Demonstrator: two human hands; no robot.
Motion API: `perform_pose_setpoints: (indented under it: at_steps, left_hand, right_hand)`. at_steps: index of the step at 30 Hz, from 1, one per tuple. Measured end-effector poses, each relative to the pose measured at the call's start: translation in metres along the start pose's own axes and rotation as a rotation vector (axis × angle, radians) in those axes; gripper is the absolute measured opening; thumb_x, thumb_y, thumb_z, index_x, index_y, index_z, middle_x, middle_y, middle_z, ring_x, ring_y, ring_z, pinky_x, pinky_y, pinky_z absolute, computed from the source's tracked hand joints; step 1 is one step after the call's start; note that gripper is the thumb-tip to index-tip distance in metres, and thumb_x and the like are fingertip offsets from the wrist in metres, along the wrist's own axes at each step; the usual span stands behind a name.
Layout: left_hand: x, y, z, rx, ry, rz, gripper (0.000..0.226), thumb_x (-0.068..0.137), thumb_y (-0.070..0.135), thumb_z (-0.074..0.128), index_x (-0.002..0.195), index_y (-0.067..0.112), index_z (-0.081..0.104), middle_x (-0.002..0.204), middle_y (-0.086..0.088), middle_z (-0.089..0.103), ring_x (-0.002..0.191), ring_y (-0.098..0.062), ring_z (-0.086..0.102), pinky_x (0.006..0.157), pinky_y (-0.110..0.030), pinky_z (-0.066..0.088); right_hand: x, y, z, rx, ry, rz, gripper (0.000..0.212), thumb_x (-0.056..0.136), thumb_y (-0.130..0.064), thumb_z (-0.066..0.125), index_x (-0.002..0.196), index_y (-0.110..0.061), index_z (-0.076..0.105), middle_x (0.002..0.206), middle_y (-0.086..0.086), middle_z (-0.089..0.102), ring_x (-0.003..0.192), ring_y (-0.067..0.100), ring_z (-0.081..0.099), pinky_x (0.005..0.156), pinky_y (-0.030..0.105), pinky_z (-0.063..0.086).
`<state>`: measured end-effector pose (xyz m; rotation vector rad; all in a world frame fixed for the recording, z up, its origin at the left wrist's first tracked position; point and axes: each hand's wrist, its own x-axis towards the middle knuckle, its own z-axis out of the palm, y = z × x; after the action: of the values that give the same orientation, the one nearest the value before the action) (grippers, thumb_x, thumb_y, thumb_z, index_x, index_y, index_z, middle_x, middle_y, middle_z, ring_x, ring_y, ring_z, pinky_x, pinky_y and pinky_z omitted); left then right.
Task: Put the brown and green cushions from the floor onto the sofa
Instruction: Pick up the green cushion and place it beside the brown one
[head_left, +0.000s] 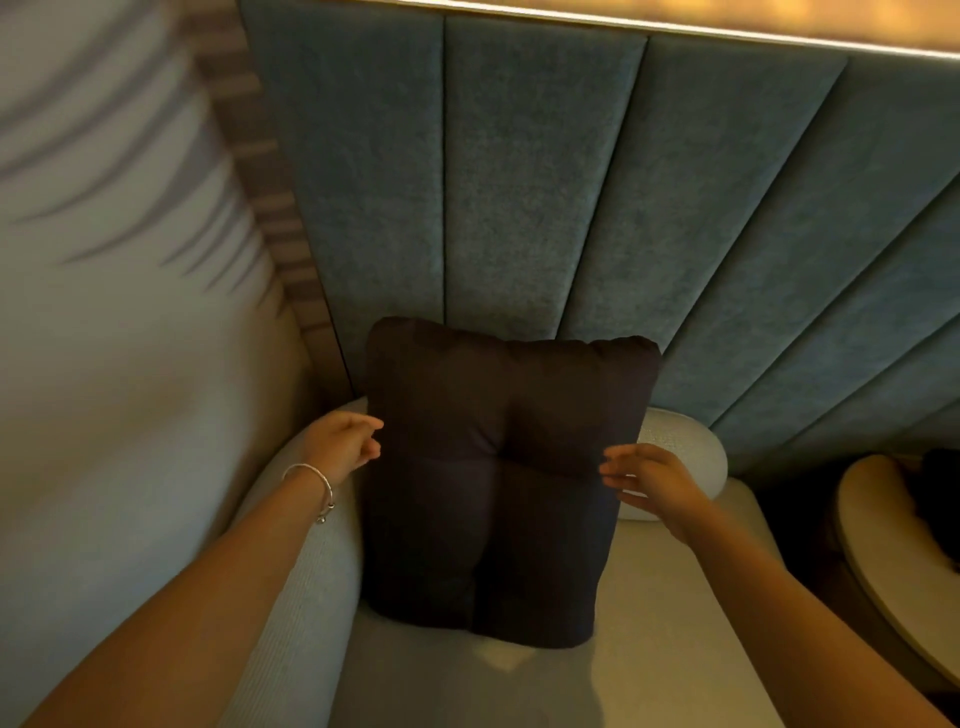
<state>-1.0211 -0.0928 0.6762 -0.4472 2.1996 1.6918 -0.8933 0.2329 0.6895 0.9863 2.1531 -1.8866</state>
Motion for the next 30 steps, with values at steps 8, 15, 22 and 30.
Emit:
perform_pose_setpoints:
  at_steps: [8,15,22,30]
  left_hand:
    - [-0.093,0.025,-0.020,-0.064,-0.056,0.144,0.015,0.087,0.008,0.054,0.094,0.007,0.067,0.059,-0.006,0.042,0.052,-0.014,0.043,0.055,-0.023,0.049]
    - [-0.181,0.071,-0.028,-0.238,-0.248,0.293,0.019,0.088,0.008,0.048,0.079,0.014,0.064,0.033,0.011,0.037,0.031,-0.003,0.040,0.061,-0.024,0.053]
    - [-0.278,0.053,0.028,-0.305,-0.728,0.213,0.017,0.089,0.014,0.046,0.087,0.014,0.063,0.037,0.010,0.036,0.036,-0.004,0.039,0.069,-0.026,0.050]
    - [-0.429,0.035,0.124,-0.352,-1.181,0.024,0.020,0.089,0.014,0.043,0.077,0.016,0.060,0.032,0.008,0.029,0.032,-0.007,0.030,0.063,-0.018,0.051]
  right_hand:
    - [-0.098,-0.047,-0.003,0.037,-0.024,-0.268,0.026,0.092,-0.005,0.040,0.081,-0.017,0.060,0.070,0.001,0.056,0.061,0.012,0.051,0.059,0.023,0.040]
    - [-0.216,-0.045,-0.017,0.136,0.040,-0.413,0.026,0.091,-0.010,0.043,0.082,-0.023,0.064,0.054,-0.010,0.053,0.052,0.005,0.049,0.056,0.022,0.040]
    - [-0.342,0.031,-0.049,0.204,0.236,-0.416,0.026,0.091,-0.008,0.042,0.080,-0.020,0.062,0.048,-0.013,0.048,0.046,0.003,0.042,0.048,0.017,0.034]
    - [-0.508,0.107,-0.126,0.320,0.479,-0.524,0.018,0.086,-0.011,0.047,0.081,-0.017,0.064,0.052,-0.009,0.045,0.049,0.008,0.036,0.045,0.017,0.028]
